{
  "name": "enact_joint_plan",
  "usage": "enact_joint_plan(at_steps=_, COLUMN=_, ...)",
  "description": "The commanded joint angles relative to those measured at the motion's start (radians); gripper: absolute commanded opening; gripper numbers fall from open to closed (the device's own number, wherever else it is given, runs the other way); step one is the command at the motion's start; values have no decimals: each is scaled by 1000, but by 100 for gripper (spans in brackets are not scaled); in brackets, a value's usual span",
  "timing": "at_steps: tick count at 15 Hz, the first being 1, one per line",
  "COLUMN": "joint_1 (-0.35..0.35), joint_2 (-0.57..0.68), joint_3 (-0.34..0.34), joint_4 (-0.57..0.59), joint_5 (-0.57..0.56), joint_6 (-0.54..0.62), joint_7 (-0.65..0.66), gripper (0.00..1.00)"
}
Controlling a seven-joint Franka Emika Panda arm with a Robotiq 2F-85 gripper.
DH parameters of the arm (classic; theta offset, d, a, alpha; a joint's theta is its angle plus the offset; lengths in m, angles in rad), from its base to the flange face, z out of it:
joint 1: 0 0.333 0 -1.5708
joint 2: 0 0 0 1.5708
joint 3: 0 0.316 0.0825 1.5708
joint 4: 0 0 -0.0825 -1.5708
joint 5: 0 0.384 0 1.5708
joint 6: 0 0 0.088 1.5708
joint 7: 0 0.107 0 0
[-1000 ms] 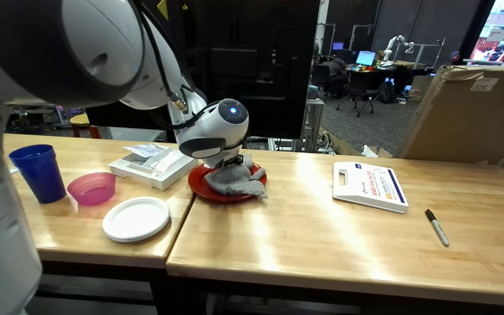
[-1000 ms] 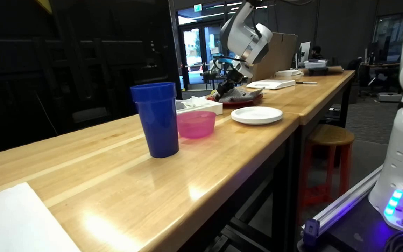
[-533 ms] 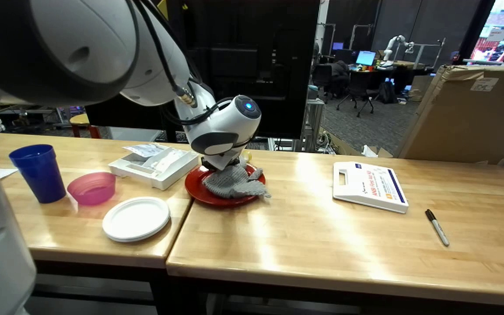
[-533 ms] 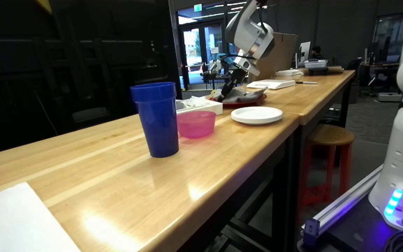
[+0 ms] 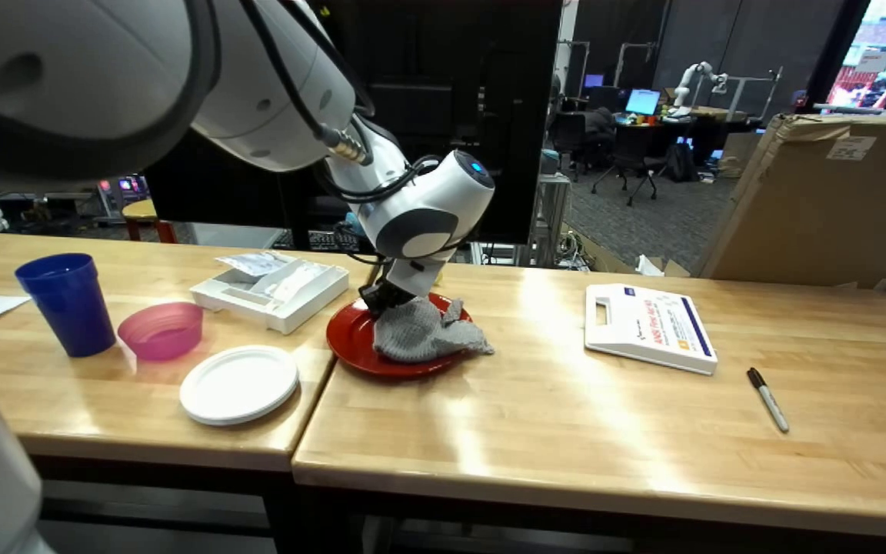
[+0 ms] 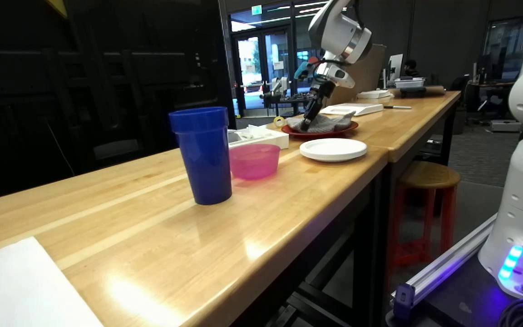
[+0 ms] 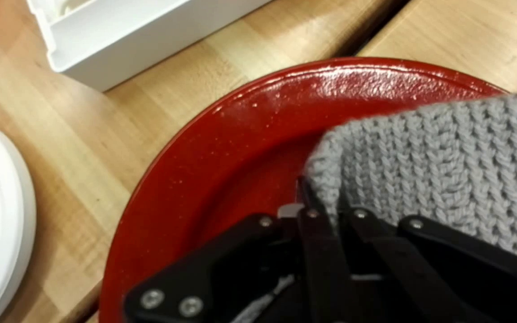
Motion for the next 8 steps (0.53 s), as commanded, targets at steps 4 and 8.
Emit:
enact_joint_plan(at_steps=4, joint_1=2, joint_2=-44, joint_3=4, joint_4=10, joint_5=-94, joint_6=-58, joint_7=-33, gripper=1)
enact_joint_plan(at_steps=8, joint_1=-2, joint_2=-78, joint_3=0, joint_4=24, joint_5=-109, joint_6=-65, joint_7=-80, gripper=1)
